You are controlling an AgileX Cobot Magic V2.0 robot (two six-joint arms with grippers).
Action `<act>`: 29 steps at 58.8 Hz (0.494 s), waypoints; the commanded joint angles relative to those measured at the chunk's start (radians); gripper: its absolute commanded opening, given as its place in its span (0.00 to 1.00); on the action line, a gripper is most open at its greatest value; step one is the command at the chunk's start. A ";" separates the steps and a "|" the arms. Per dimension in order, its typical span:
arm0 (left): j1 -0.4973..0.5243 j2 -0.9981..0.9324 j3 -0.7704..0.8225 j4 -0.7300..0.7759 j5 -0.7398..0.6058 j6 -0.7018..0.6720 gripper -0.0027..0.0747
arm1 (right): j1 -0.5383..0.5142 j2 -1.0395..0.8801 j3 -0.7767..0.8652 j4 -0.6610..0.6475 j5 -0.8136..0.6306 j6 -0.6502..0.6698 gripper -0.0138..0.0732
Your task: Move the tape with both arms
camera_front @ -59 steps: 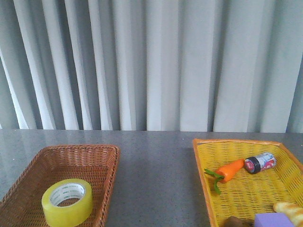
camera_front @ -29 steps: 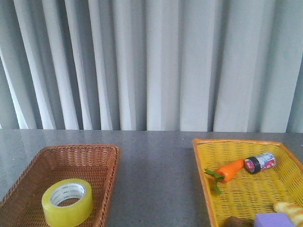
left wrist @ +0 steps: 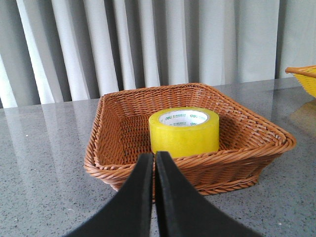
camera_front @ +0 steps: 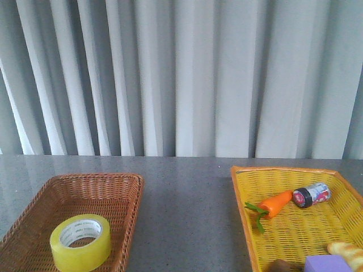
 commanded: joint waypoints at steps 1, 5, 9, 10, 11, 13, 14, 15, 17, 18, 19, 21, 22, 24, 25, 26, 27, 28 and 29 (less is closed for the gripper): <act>0.000 -0.016 -0.007 -0.002 -0.068 -0.011 0.03 | -0.003 0.002 -0.024 -0.007 -0.051 -0.002 0.15; 0.000 -0.016 -0.007 -0.002 -0.068 -0.011 0.03 | -0.003 0.002 -0.024 -0.007 -0.051 -0.002 0.15; 0.000 -0.016 -0.007 -0.002 -0.068 -0.011 0.03 | -0.003 0.002 -0.024 -0.007 -0.051 -0.002 0.15; 0.000 -0.016 -0.007 -0.002 -0.068 -0.011 0.03 | -0.003 0.002 -0.024 -0.007 -0.051 -0.002 0.15; 0.000 -0.016 -0.007 -0.002 -0.068 -0.011 0.03 | -0.003 0.002 -0.024 -0.007 -0.051 -0.002 0.15; 0.000 -0.016 -0.007 -0.002 -0.068 -0.011 0.03 | -0.003 0.002 -0.024 -0.007 -0.051 -0.002 0.15; 0.000 -0.016 -0.007 -0.002 -0.068 -0.011 0.03 | -0.003 0.002 -0.024 -0.007 -0.051 -0.002 0.15; 0.000 -0.016 -0.007 -0.002 -0.068 -0.011 0.03 | -0.003 0.002 -0.024 -0.007 -0.051 -0.002 0.15; 0.000 -0.016 -0.007 -0.002 -0.068 -0.011 0.03 | -0.003 0.002 -0.024 -0.007 -0.051 -0.002 0.15; 0.000 -0.016 -0.007 -0.002 -0.068 -0.011 0.03 | -0.003 0.002 -0.024 -0.007 -0.056 -0.002 0.15; 0.000 -0.016 -0.007 -0.002 -0.068 -0.011 0.03 | -0.001 -0.001 -0.021 -0.008 -0.059 -0.002 0.15; 0.000 -0.016 -0.007 -0.002 -0.068 -0.011 0.03 | -0.003 -0.014 -0.021 -0.022 -0.062 -0.004 0.15; 0.000 -0.016 -0.007 -0.002 -0.068 -0.011 0.03 | -0.006 -0.019 -0.018 -0.032 -0.062 -0.005 0.15; 0.000 -0.016 -0.007 -0.002 -0.068 -0.011 0.03 | -0.019 -0.034 -0.010 -0.048 -0.074 -0.005 0.15; 0.000 -0.016 -0.007 -0.002 -0.068 -0.011 0.03 | -0.032 -0.045 -0.001 -0.048 -0.083 -0.005 0.15; 0.000 -0.016 -0.007 -0.002 -0.068 -0.011 0.03 | -0.047 -0.058 0.010 -0.050 -0.096 -0.005 0.15; 0.000 -0.016 -0.007 -0.002 -0.068 -0.011 0.03 | -0.058 -0.068 0.020 -0.052 -0.107 -0.005 0.15; 0.000 -0.016 -0.007 -0.002 -0.068 -0.011 0.03 | -0.077 -0.084 0.036 -0.054 -0.127 -0.005 0.15; -0.001 -0.017 -0.007 -0.002 -0.068 -0.011 0.03 | -0.091 -0.095 0.048 -0.054 -0.144 -0.005 0.15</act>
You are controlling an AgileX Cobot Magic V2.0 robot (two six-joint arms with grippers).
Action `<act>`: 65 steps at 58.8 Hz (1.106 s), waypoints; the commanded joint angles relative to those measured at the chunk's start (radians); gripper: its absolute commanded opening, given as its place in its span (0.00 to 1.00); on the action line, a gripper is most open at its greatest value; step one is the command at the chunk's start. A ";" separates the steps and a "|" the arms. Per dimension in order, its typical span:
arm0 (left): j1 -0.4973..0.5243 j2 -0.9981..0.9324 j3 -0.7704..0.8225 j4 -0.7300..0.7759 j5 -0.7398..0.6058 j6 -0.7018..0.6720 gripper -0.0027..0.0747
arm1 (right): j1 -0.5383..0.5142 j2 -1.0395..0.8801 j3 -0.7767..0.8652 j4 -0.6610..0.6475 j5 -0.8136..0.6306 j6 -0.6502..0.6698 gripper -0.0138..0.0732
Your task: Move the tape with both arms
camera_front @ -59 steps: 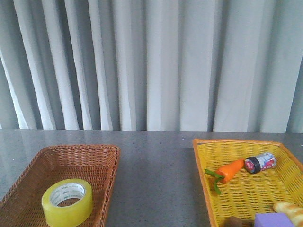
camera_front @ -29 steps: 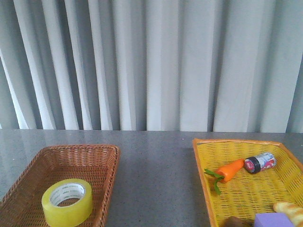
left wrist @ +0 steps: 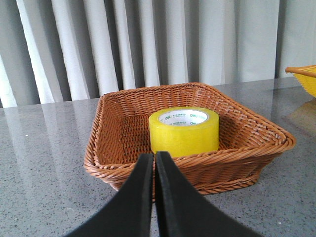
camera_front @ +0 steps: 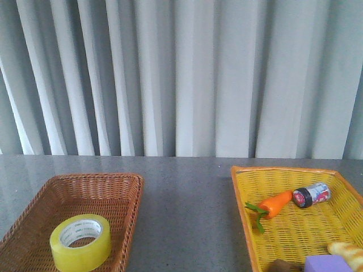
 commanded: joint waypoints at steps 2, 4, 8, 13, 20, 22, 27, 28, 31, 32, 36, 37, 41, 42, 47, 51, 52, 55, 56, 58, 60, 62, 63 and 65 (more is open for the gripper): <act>-0.004 -0.017 -0.007 -0.002 -0.070 -0.011 0.03 | -0.096 -0.073 0.054 -0.027 -0.160 -0.005 0.15; -0.004 -0.017 -0.007 -0.002 -0.070 -0.011 0.03 | -0.133 -0.109 0.093 -0.028 -0.208 -0.002 0.15; -0.004 -0.017 -0.007 -0.002 -0.070 -0.011 0.03 | -0.205 -0.183 0.179 -0.028 -0.314 -0.002 0.15; -0.004 -0.017 -0.007 -0.002 -0.070 -0.011 0.03 | -0.290 -0.270 0.287 -0.026 -0.450 -0.002 0.15; -0.004 -0.017 -0.007 -0.002 -0.070 -0.011 0.03 | -0.390 -0.382 0.443 -0.025 -0.642 0.005 0.15; -0.004 -0.017 -0.007 -0.002 -0.070 -0.011 0.03 | -0.407 -0.406 0.485 -0.025 -0.685 0.008 0.15; -0.004 -0.017 -0.007 -0.002 -0.070 -0.011 0.03 | -0.436 -0.459 0.590 -0.024 -0.792 0.022 0.15; -0.004 -0.017 -0.007 -0.002 -0.070 -0.011 0.03 | -0.440 -0.467 0.612 -0.024 -0.816 0.025 0.15; -0.004 -0.017 -0.007 -0.002 -0.070 -0.011 0.03 | -0.451 -0.494 0.660 -0.026 -0.865 0.028 0.15; -0.004 -0.017 -0.007 -0.002 -0.070 -0.011 0.03 | -0.451 -0.501 0.680 -0.026 -0.885 0.028 0.15; -0.004 -0.017 -0.007 -0.002 -0.070 -0.011 0.03 | -0.451 -0.535 0.746 -0.028 -0.947 0.028 0.15; -0.004 -0.017 -0.007 -0.002 -0.070 -0.011 0.03 | -0.451 -0.542 0.757 -0.028 -0.958 0.028 0.15; -0.004 -0.017 -0.007 -0.002 -0.070 -0.011 0.03 | -0.451 -0.560 0.783 -0.024 -0.966 0.033 0.15; -0.004 -0.017 -0.007 -0.002 -0.070 -0.011 0.03 | -0.451 -0.558 0.782 -0.021 -0.961 0.033 0.15; -0.004 -0.017 -0.007 -0.002 -0.070 -0.011 0.03 | -0.451 -0.558 0.784 -0.019 -0.967 0.034 0.15; -0.004 -0.017 -0.007 -0.002 -0.070 -0.011 0.03 | -0.451 -0.555 0.783 -0.019 -0.968 0.033 0.15; -0.004 -0.017 -0.007 -0.002 -0.070 -0.011 0.03 | -0.451 -0.555 0.783 -0.019 -0.968 0.033 0.15; -0.004 -0.017 -0.007 -0.002 -0.070 -0.011 0.03 | -0.451 -0.555 0.783 -0.019 -0.968 0.033 0.15; -0.004 -0.017 -0.007 -0.002 -0.070 -0.011 0.03 | -0.451 -0.555 0.783 -0.019 -0.968 0.033 0.15; -0.004 -0.017 -0.007 -0.002 -0.070 -0.011 0.03 | -0.451 -0.555 0.783 -0.019 -0.968 0.033 0.15; -0.004 -0.017 -0.007 -0.002 -0.070 -0.011 0.03 | -0.451 -0.555 0.783 -0.019 -0.968 0.033 0.15; -0.004 -0.017 -0.007 -0.002 -0.070 -0.011 0.03 | -0.451 -0.555 0.783 -0.019 -0.968 0.033 0.15; -0.004 -0.017 -0.007 -0.002 -0.070 -0.011 0.03 | -0.451 -0.555 0.783 -0.019 -0.968 0.033 0.15; -0.004 -0.017 -0.007 -0.002 -0.070 -0.011 0.03 | -0.451 -0.555 0.783 -0.019 -0.968 0.033 0.15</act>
